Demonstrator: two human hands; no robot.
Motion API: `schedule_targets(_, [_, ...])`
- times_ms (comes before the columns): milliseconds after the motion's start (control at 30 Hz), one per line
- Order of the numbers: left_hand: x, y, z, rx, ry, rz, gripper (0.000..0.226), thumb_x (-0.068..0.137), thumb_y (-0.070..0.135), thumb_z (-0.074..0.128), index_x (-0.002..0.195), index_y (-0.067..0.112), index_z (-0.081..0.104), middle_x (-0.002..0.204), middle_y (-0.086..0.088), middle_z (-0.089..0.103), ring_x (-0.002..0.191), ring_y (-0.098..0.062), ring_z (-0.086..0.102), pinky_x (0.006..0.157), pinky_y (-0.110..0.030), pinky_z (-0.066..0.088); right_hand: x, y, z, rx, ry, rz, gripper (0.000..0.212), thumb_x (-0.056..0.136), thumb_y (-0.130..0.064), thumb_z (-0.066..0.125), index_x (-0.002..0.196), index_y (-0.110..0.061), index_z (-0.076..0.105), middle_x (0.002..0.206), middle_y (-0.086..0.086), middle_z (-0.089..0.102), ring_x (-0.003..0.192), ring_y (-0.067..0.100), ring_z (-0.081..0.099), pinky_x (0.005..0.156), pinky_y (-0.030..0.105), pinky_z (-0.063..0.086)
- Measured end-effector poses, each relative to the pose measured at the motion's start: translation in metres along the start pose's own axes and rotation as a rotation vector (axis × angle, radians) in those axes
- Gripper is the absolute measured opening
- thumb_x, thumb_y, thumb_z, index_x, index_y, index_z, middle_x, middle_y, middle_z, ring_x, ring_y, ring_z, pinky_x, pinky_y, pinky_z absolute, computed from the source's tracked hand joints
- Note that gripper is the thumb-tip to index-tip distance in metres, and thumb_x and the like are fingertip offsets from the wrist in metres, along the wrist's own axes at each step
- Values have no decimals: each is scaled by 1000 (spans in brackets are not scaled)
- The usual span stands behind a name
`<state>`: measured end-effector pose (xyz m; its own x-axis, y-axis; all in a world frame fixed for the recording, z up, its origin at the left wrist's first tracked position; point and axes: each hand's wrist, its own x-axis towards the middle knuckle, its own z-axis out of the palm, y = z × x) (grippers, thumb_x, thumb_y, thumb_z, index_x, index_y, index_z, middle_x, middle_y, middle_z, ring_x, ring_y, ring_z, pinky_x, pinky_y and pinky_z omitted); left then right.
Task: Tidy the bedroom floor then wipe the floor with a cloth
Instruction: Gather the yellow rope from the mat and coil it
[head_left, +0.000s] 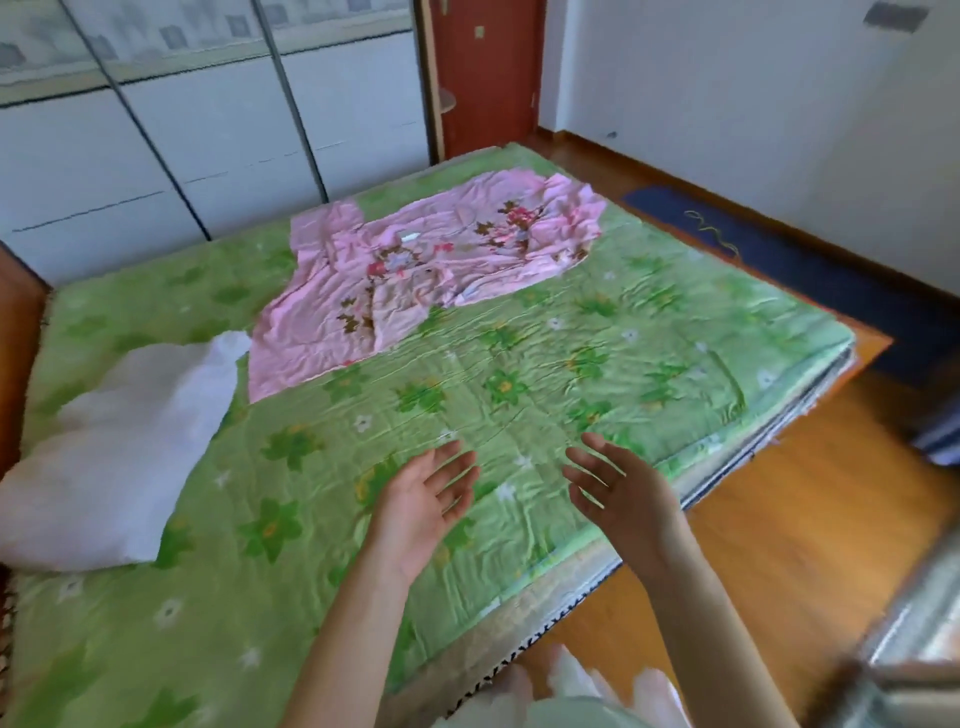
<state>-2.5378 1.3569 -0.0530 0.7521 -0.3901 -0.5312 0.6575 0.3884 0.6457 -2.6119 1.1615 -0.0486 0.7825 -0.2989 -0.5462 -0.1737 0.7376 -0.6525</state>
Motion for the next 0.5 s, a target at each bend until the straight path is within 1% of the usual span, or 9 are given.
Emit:
schedule_targets(100, [24, 5, 29, 80, -93, -52, 28, 97, 21, 36, 102, 9, 60, 92, -8, 67, 87, -21, 59, 76, -30, 43, -5, -20, -23, 119, 114, -104, 20, 94, -16, 44, 95, -11, 64, 77, 5, 71, 71, 18, 67, 69, 28, 49])
schedule_targets(167, [36, 2, 44, 135, -146, -102, 27, 97, 20, 36, 100, 9, 61, 90, -8, 66, 86, -20, 58, 76, -30, 42, -8, -26, -36, 180, 179, -159, 19, 93, -15, 46, 95, -11, 64, 75, 4, 70, 64, 15, 67, 60, 23, 53])
schedule_targets(233, [46, -7, 51, 176, -186, -160, 26, 97, 18, 37, 101, 9, 60, 90, -8, 67, 85, -20, 58, 76, -30, 41, -11, -24, -48, 212, 250, -188, 17, 91, -15, 48, 93, -11, 64, 72, 3, 68, 59, 13, 66, 53, 19, 51])
schedule_targets(333, [60, -24, 56, 238, -241, -251, 25, 96, 16, 39, 101, 8, 61, 91, -9, 67, 83, -20, 59, 75, -30, 42, -15, -13, -65, 251, 337, -213, 16, 91, -14, 48, 89, -12, 63, 69, 1, 68, 56, 12, 65, 50, 18, 49])
schedule_targets(500, [79, -49, 81, 368, -323, -367, 25, 96, 16, 39, 101, 8, 62, 94, -10, 68, 85, -21, 60, 75, -31, 43, -27, -4, -89, 312, 462, -250, 18, 93, -12, 44, 89, -13, 62, 66, 1, 67, 53, 12, 63, 49, 18, 47])
